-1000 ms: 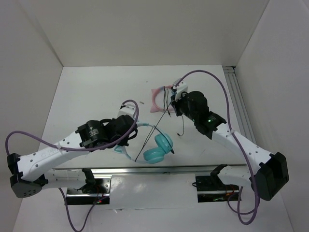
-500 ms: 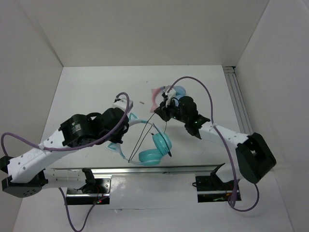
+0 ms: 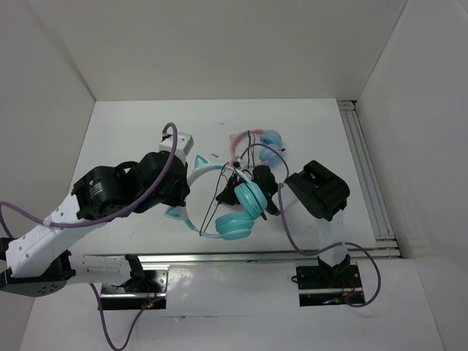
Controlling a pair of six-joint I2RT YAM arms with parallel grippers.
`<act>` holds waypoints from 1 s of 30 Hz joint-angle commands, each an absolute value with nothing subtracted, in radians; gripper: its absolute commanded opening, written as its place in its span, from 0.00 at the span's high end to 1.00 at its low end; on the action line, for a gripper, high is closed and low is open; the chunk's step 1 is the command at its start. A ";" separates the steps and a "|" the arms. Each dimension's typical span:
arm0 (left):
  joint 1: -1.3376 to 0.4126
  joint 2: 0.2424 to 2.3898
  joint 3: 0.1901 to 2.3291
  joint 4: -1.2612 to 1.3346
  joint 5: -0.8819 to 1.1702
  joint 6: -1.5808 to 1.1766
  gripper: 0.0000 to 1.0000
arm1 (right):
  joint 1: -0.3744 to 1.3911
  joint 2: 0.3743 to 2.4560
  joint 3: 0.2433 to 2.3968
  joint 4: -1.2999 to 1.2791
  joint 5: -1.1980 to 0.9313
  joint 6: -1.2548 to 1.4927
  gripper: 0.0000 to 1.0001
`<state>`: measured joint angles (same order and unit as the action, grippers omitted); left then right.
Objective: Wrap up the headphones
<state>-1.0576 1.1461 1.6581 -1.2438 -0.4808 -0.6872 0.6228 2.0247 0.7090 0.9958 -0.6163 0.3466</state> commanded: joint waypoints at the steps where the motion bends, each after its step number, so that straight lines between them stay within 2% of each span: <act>1: -1.063 1.144 1.692 -1.192 -0.528 -0.761 1.00 | 0.640 2.049 0.744 1.207 -0.666 0.407 0.68; 12: -1.063 1.154 1.724 -1.268 -0.692 -0.896 1.00 | 0.667 2.080 0.700 1.163 -0.657 0.397 0.62; 19: -1.063 1.144 1.724 -1.269 -0.750 -0.965 1.00 | 0.696 2.092 0.664 1.201 -0.647 0.411 0.62; 22: -1.063 1.144 1.724 -1.269 -0.761 -0.977 1.00 | 0.716 2.112 0.664 1.219 -0.647 0.425 0.68; 23: -1.063 1.144 1.724 -1.269 -0.761 -0.977 1.00 | 0.716 2.123 0.664 1.220 -0.647 0.434 0.74; 25: -1.054 1.144 1.724 -1.269 -0.761 -0.988 1.00 | 0.716 2.123 0.664 1.210 -0.647 0.434 0.79; 30: -1.045 1.132 1.706 -1.281 -0.785 -1.021 1.00 | 0.716 2.123 0.644 1.187 -0.626 0.425 0.81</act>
<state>-1.0569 1.1633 1.6756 -1.3365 -0.7338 -0.9478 0.7090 2.1002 0.6769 1.1717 -0.6464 0.4412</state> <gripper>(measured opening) 0.132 0.196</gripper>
